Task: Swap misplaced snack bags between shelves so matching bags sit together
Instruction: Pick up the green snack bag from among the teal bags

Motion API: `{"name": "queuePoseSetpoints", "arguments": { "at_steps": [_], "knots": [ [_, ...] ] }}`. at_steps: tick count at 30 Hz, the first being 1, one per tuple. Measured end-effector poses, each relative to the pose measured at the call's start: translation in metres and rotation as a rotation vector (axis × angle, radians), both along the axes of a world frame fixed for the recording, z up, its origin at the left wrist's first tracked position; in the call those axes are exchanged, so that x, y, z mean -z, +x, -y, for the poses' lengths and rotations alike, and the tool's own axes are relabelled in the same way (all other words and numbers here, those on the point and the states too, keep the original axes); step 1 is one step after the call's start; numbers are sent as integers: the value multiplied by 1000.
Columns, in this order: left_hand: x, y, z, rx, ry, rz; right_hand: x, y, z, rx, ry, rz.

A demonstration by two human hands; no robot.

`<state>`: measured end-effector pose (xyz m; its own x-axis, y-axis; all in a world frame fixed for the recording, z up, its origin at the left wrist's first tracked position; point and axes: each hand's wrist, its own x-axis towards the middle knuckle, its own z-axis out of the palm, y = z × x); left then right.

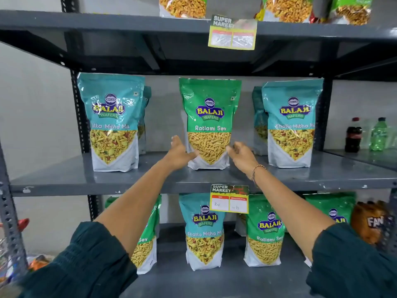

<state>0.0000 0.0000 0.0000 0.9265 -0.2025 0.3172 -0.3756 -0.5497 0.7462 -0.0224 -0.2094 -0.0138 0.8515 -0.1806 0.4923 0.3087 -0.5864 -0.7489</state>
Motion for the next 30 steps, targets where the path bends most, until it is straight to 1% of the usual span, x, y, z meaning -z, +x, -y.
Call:
{"name": "queuePoseSetpoints", "arguments": {
  "at_steps": [3, 5, 7, 9, 12, 18, 23, 27, 30],
  "knots": [
    [-1, 17, 2, 32, -96, -31, -2, 16, 2, -132, 132, -6],
    [0, 25, 4, 69, -162, -50, -6, 23, 0, -195, 169, -3],
    [2, 30, 9, 103, -208, -21, -7, 28, 1, -219, 212, 34],
    [2, 31, 12, 67, -241, 24, -6, 29, 2, -213, 251, 69],
    [1, 17, 11, 22, -236, 58, -5, 18, 1, -193, 296, 103],
    [-3, -38, -15, 102, -243, 117, -7, -44, -17, -241, 315, 126],
    [-4, -92, -40, 106, -229, 182, -10, -103, -34, -278, 307, 178],
    [7, -132, -55, 107, -226, 168, -5, -148, -47, -296, 311, 180],
    [27, -162, -67, 134, -226, 148, 12, -173, -56, -298, 303, 154]
  ]
}}
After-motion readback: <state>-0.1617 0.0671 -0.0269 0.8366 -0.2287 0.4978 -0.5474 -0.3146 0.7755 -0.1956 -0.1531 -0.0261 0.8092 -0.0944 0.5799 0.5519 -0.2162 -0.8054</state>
